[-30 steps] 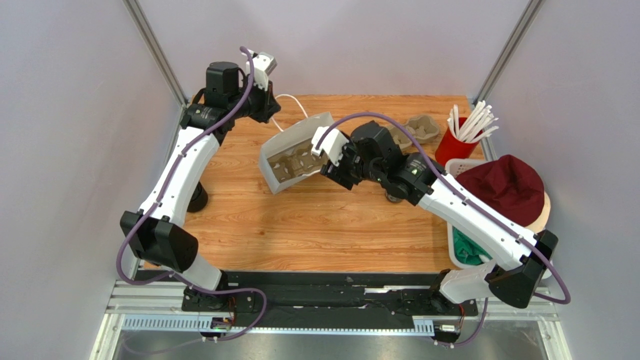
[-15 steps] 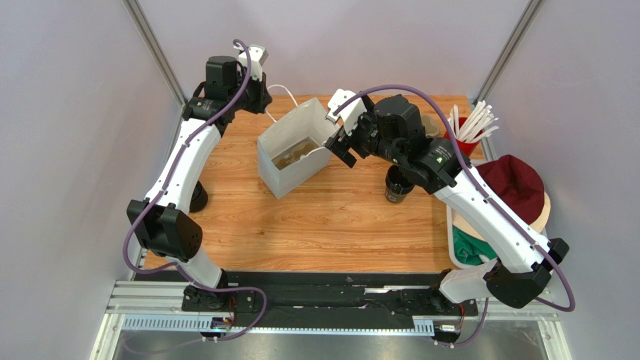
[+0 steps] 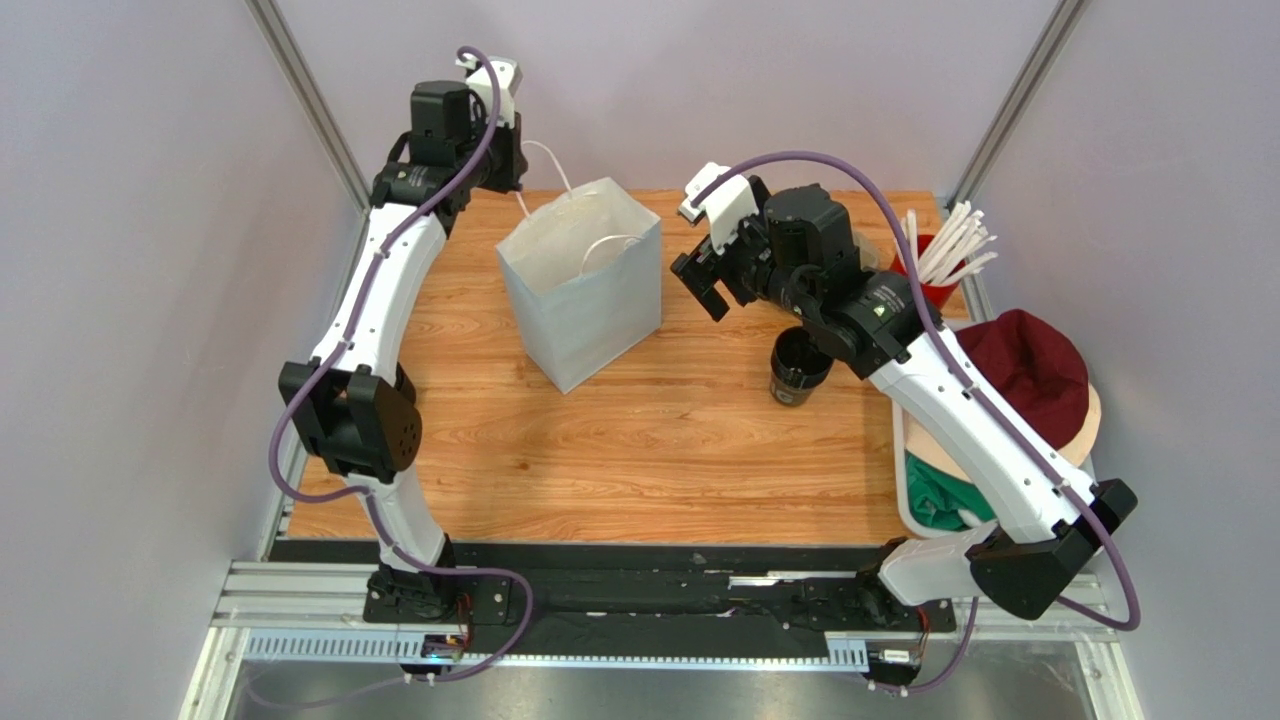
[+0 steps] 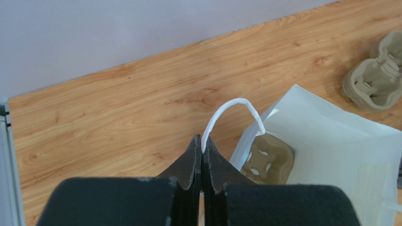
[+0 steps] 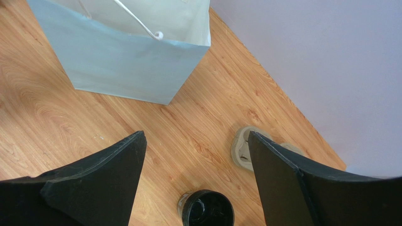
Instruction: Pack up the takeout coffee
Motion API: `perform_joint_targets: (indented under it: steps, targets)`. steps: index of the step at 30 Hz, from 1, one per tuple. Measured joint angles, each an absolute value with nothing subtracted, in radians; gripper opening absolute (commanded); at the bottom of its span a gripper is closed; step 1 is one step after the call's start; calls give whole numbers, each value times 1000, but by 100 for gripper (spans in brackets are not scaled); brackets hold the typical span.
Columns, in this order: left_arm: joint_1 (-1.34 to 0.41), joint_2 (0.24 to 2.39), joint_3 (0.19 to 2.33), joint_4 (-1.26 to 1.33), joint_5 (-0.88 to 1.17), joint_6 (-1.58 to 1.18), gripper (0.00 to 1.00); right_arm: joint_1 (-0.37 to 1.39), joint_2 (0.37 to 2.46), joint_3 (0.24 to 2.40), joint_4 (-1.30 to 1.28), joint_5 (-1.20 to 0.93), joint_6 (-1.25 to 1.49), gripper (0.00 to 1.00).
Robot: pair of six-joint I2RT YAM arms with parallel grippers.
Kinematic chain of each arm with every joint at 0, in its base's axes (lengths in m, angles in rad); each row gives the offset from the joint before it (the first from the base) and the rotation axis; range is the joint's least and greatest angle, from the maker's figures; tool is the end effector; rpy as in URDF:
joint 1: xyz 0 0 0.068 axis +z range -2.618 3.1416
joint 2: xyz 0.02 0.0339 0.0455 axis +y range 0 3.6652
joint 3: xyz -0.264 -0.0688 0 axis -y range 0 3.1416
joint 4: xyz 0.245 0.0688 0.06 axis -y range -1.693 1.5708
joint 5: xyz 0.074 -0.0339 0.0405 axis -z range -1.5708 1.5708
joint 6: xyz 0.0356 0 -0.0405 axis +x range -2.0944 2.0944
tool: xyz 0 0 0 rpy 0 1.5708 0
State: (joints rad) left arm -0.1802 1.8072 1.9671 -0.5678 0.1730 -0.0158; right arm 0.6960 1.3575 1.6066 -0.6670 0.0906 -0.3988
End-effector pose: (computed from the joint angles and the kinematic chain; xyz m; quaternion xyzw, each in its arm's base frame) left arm 0.4065 -0.0803 0.4251 0.1156 0.8258 -0.1254 0.5375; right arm 0.2222 0.1814 0.4456 -0.4148 0.7280 0.0431 0.5441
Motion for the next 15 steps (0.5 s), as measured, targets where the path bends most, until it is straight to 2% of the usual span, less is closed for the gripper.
perform_joint_targets:
  steps: [12, 15]
  targets:
    - [-154, 1945, 2187, -583, 164, 48, 1, 659, 1351, 1582, -640, 91, -373, 85]
    - [-154, 2001, 2265, -586, 157, 60, 4, 653, 1347, 1571, -629, 91, -366, 85]
